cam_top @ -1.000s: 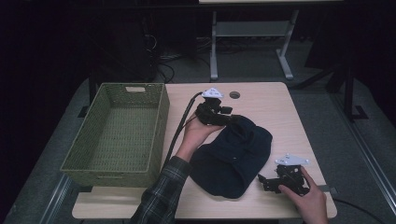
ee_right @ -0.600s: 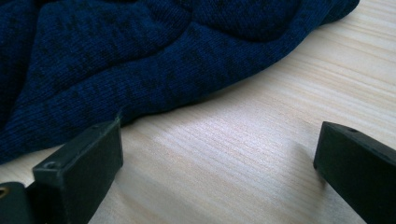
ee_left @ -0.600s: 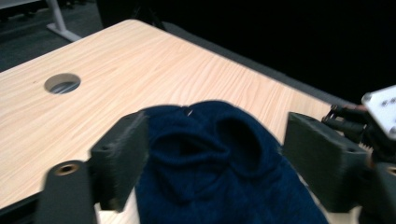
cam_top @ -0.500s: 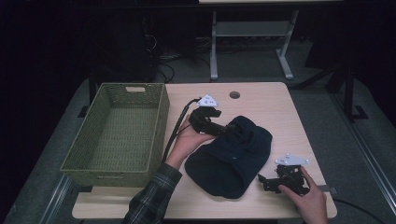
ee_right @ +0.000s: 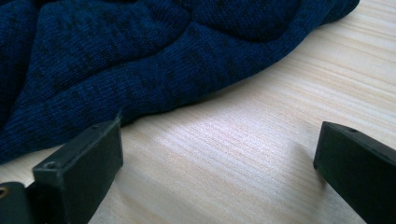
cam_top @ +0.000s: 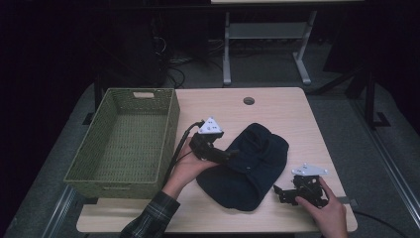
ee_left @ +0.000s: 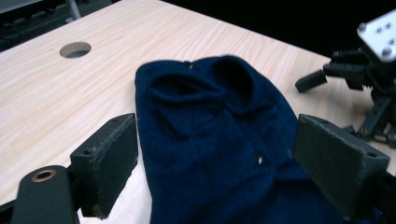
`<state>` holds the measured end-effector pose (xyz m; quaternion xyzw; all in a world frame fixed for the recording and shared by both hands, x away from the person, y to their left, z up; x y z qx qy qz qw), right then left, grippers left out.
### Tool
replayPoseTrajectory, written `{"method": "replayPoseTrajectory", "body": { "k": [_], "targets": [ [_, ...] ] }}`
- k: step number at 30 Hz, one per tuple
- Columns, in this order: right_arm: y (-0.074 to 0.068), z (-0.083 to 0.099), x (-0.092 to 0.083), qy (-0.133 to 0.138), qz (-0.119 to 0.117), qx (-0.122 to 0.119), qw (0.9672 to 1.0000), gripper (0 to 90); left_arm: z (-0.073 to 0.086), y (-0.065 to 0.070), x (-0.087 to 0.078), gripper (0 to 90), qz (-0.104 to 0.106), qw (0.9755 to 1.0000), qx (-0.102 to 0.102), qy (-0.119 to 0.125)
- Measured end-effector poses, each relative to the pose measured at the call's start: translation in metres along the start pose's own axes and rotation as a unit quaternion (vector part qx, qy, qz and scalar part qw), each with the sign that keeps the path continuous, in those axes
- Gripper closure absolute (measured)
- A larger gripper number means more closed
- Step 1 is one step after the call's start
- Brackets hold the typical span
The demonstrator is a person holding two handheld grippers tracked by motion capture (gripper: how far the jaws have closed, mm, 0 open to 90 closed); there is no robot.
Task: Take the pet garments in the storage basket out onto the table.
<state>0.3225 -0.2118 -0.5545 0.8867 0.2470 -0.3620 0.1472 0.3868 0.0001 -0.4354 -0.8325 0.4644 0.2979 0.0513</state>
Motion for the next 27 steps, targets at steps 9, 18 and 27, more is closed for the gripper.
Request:
{"method": "replayPoseTrajectory", "body": {
  "k": [9, 18, 27],
  "targets": [
    [0.0, 0.0, 0.0, 0.0, 0.0, 0.001, 1.0, 1.0, 0.031, 0.006, -0.014, 13.5, -0.019, 0.9996, 0.018, -0.01],
    [0.0, 0.0, 0.0, 0.0, 0.0, 0.001, 1.0, 1.1, 0.067, 0.011, -0.022, 13.5, -0.025, 0.9988, 0.019, -0.037],
    [0.0, 0.0, 0.0, 0.0, 0.0, 0.0, 1.0, 1.1, 0.102, 0.017, -0.033, 13.5, -0.036, 0.997, 0.018, -0.066]
  ]
}}
Point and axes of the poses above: each handheld gripper's, and its own axes: x roughly forward along the jaws, z roughly out of its underside, y roughly to its right, the point moved 10 cm from there along x, roughly forward along the jaws, and after that the axes turned 9 degrees about -x, right-handed, at the moved point
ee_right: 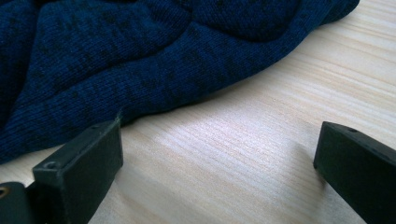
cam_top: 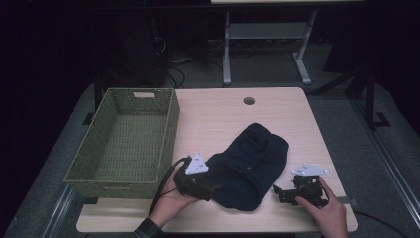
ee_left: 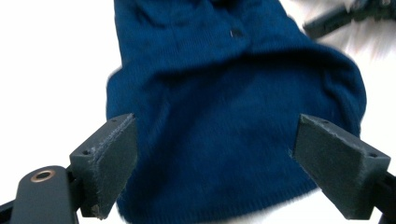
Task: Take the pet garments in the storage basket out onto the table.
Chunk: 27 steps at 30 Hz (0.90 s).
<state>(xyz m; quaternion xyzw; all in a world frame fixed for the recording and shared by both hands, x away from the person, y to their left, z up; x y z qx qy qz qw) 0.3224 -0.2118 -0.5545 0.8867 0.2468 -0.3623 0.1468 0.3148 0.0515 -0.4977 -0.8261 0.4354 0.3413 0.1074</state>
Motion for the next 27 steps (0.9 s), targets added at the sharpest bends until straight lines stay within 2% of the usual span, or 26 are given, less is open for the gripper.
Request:
{"method": "replayPoseTrajectory", "body": {
  "k": [2, 8, 12, 17, 20, 27],
  "targets": [
    [0.0, 0.0, 0.0, 0.0, 0.0, 0.0, 1.0, 1.1, 0.008, 0.002, 0.0, 13.5, -0.001, 1.0, -0.007, -0.005],
    [0.0, 0.0, 0.0, 0.0, 0.0, 0.0, 1.0, 1.1, 0.032, 0.005, -0.002, 13.0, -0.009, 0.9995, -0.006, -0.031],
    [0.0, 0.0, 0.0, 0.0, 0.0, 0.0, 1.0, 1.1, 0.044, 0.002, -0.003, 13.0, -0.018, 0.9988, -0.007, -0.045],
    [0.0, 0.0, 0.0, 0.0, 0.0, -0.001, 1.0, 1.0, 0.057, 0.003, 0.003, 12.9, -0.034, 0.9964, 0.015, -0.076],
    [0.0, 0.0, 0.0, 0.0, 0.0, -0.001, 1.0, 1.0, 0.06, 0.004, 0.006, 12.7, -0.019, 0.9974, -0.007, -0.069],
    [0.0, 0.0, 0.0, 0.0, 0.0, -0.001, 1.0, 1.0, 0.061, 0.003, 0.006, 12.6, -0.007, 0.9996, -0.001, -0.028]
  ]
}}
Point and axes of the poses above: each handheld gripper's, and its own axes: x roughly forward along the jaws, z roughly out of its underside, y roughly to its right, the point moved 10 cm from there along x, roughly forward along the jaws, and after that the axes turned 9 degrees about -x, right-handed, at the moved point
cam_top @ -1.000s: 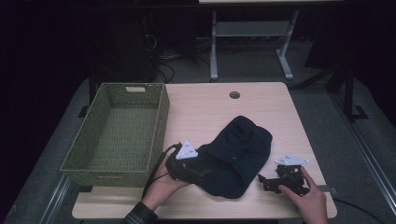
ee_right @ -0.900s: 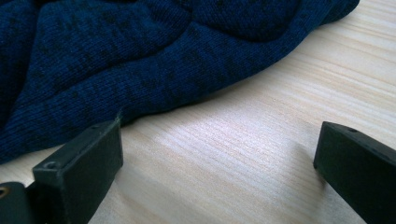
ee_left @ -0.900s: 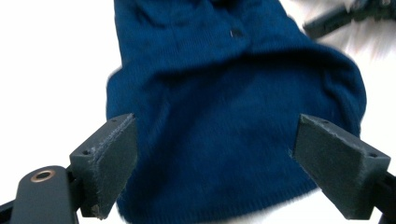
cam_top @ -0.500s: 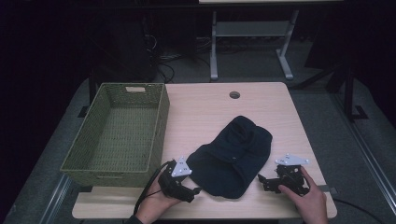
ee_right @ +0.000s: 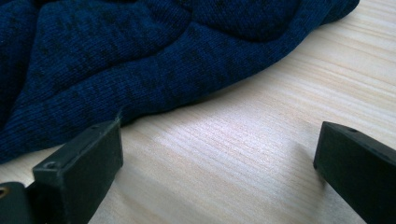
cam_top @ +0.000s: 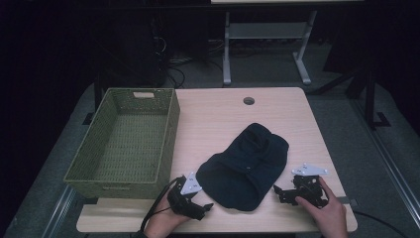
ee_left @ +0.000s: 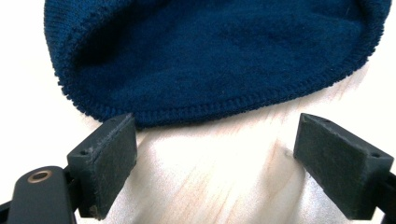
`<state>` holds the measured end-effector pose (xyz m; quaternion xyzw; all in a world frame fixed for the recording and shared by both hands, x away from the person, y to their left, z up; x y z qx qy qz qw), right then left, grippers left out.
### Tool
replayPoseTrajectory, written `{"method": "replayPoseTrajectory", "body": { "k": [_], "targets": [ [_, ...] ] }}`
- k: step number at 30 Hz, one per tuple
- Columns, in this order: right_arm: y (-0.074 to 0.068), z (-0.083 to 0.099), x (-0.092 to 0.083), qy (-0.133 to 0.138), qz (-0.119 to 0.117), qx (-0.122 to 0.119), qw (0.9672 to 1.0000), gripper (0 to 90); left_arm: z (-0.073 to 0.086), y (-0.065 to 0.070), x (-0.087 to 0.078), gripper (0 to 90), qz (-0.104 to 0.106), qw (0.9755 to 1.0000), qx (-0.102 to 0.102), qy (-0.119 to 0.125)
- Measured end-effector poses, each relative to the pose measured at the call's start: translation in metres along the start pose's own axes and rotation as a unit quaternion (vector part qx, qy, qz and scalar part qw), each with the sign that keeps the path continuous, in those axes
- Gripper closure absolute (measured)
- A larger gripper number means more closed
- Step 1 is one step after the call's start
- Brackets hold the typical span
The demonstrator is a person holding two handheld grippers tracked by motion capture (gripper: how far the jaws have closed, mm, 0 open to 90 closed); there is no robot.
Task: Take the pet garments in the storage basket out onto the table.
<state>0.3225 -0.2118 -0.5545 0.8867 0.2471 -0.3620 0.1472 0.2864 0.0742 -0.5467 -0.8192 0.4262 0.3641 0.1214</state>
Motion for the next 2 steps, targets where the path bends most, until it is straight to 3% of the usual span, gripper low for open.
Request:
{"method": "replayPoseTrajectory", "body": {
  "k": [2],
  "targets": [
    [0.0, 0.0, 0.0, 0.0, 0.0, 0.0, 1.0, 1.0, 0.0, -0.0001, 0.0, 12.6, 0.002, 1.0, 0.001, 0.0]
  ]
}}
Point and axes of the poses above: each handheld gripper's, and its own axes: x roughly forward along the jaws, z roughly out of its underside, y roughly to its right, the point moved 10 cm from there along x, roughly forward along the jaws, and after that the axes turned 9 degrees about -x, right-handed, at the moved point
